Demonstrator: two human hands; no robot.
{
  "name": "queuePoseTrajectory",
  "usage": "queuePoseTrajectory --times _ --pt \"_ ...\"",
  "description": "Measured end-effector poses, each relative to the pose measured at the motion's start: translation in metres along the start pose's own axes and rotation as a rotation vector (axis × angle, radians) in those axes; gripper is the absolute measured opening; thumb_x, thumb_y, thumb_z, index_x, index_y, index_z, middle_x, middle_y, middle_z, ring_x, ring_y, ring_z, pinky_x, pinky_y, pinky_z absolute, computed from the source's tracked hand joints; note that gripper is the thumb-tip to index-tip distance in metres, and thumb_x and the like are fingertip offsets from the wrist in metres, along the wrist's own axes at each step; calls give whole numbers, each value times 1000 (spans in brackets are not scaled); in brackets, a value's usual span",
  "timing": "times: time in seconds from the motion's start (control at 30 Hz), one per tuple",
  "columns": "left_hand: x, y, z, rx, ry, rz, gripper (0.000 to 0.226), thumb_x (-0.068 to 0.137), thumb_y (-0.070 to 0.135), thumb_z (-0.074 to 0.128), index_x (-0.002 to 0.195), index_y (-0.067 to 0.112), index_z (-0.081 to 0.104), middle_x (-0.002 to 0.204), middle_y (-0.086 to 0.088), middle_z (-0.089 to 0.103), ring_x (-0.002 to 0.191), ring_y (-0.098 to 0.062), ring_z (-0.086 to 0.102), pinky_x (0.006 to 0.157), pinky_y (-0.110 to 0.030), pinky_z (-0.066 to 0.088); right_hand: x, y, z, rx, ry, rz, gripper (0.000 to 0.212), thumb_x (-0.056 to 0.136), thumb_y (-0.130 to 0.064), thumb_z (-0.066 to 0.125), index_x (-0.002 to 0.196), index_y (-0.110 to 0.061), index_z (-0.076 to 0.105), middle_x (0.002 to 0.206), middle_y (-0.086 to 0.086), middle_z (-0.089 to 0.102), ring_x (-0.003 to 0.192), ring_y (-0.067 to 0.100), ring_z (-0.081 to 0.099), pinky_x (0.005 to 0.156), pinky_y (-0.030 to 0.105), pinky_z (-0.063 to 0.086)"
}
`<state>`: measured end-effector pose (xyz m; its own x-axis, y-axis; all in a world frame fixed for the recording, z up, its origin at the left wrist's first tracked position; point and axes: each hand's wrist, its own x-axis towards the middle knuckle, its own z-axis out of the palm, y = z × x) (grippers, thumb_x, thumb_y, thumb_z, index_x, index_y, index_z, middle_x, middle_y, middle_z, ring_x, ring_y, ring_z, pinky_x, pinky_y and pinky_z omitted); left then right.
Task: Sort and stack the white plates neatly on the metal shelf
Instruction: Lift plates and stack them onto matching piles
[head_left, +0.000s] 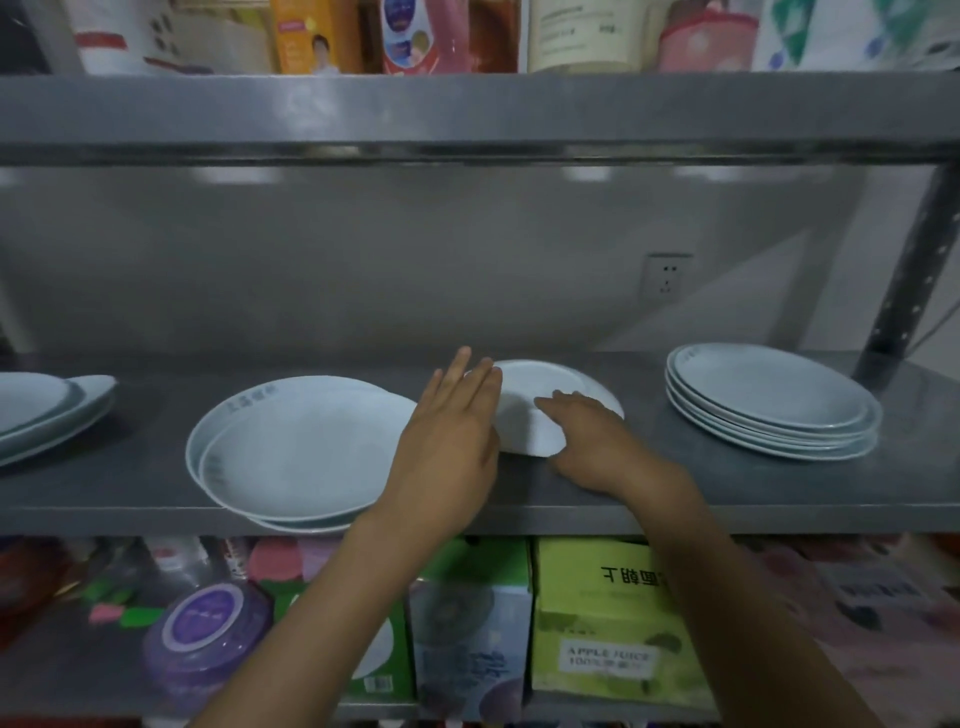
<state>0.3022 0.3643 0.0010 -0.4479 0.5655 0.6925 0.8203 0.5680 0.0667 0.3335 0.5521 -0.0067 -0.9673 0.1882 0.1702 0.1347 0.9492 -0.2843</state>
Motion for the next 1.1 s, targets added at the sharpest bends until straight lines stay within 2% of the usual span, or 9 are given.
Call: queuePoseTrajectory --times 0.23,0.4,0.47,0.57,0.63,0.77,0.9,1.0,1.1 --pt "0 -1 -1 -57 24 -62 51 92 3 44 143 2 40 151 -10 39 147 -25 18 117 -29 9 -16 -5 -2 -156 123 7 52 82 -26 56 132 -13 45 125 7 54 115 28 51 89 43 48" --pt "0 -4 -5 -107 21 -119 49 96 8 42 145 5 38 152 -7 37 148 -20 14 117 -27 10 -20 -3 -5 -194 247 -10 40 84 -26 50 121 -9 48 114 9 58 105 30 55 78 37 48" --pt "0 -4 -7 -123 14 -137 49 96 9 42 145 7 37 153 -6 36 148 -19 13 118 -29 13 -20 -4 -9 -210 324 -2 35 86 -20 47 119 -7 48 115 11 58 102 32 56 73 35 43" --pt "1 -3 -8 -137 4 -150 50 96 10 43 145 6 37 153 -6 36 148 -19 13 118 -31 16 -17 -7 -12 -274 426 61 45 88 -6 42 133 -4 42 125 13 56 109 33 56 80 37 45" --pt "2 -2 -9 -139 1 -148 49 96 11 43 145 6 38 153 -6 36 148 -19 13 118 -30 16 -15 -7 -13 -277 482 100 44 86 2 41 129 -3 44 122 15 58 105 34 58 77 37 45" --pt "4 0 -13 -143 4 -140 49 98 13 42 146 7 36 154 -3 35 148 -17 11 116 -26 12 -10 -4 -17 -162 612 153 33 81 7 43 112 -2 53 104 19 64 90 38 62 64 35 37" --pt "5 0 -16 -146 13 -123 49 98 14 43 147 9 36 154 -1 34 148 -15 10 117 -24 10 -10 -3 -28 -66 748 202 37 85 4 44 119 -4 53 101 21 66 83 42 64 65 40 46" --pt "3 1 -15 -176 28 -96 50 97 13 45 146 18 38 152 2 37 148 -13 12 117 -31 23 -12 -9 -38 13 857 184 40 87 1 45 126 -7 52 99 22 66 82 43 63 67 41 47" --pt "2 6 -13 -216 57 -94 50 96 12 48 144 27 43 151 3 40 147 -15 19 106 -31 36 -17 -22 -42 281 945 175 25 95 -9 41 114 -8 57 92 20 66 82 39 61 69 41 49"
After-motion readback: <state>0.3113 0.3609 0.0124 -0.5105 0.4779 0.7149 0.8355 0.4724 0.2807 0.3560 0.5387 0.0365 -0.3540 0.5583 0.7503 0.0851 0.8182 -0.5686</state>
